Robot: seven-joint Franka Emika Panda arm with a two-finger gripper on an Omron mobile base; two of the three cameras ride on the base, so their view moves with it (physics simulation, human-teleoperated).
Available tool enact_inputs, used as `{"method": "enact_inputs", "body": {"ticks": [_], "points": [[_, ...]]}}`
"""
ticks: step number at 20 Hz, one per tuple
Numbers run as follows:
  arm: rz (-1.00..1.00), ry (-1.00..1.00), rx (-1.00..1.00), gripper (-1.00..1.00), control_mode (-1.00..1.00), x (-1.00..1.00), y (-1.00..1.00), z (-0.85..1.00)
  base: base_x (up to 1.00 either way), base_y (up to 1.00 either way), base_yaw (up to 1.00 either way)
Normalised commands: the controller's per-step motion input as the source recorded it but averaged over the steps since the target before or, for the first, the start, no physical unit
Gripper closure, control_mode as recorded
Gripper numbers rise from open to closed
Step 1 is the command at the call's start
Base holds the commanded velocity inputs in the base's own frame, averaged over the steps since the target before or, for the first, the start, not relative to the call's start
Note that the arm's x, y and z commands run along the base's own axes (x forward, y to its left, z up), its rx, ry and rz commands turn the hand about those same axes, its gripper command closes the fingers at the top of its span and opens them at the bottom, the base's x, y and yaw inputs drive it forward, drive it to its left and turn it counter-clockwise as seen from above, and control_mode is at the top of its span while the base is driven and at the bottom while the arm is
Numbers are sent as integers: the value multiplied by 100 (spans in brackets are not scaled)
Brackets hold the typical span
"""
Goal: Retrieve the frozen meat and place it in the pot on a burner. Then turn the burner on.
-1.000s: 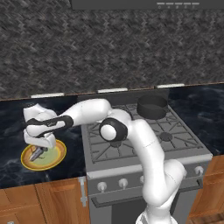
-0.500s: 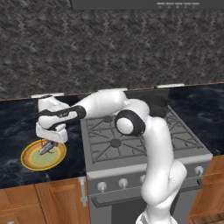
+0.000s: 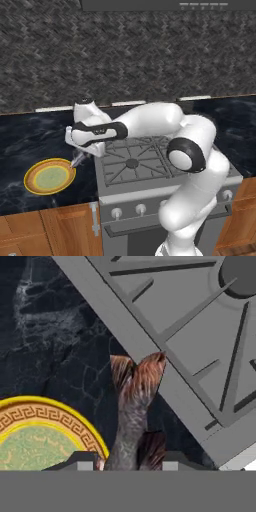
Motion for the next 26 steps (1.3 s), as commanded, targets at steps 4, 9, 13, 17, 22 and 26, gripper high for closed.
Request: {"method": "enact_inputs", "body": {"ticks": [4,9,13,17,22,26], "points": [[0,-5,1,100,-100,-1,-62,100,0,0,0],[-15,-1,-5,100,-100,0,-68,46,0,0,0],[-29,0,-1,100,-100,3,-86,39,0,0,0],[-32,0,-3,100,-100,38,-100,46,0,0,0],[-31,0,-1,100,-100,27,-100,36,0,0,0],[-31,-2,0,100,-100,17,-100,19,0,0,0]]}}
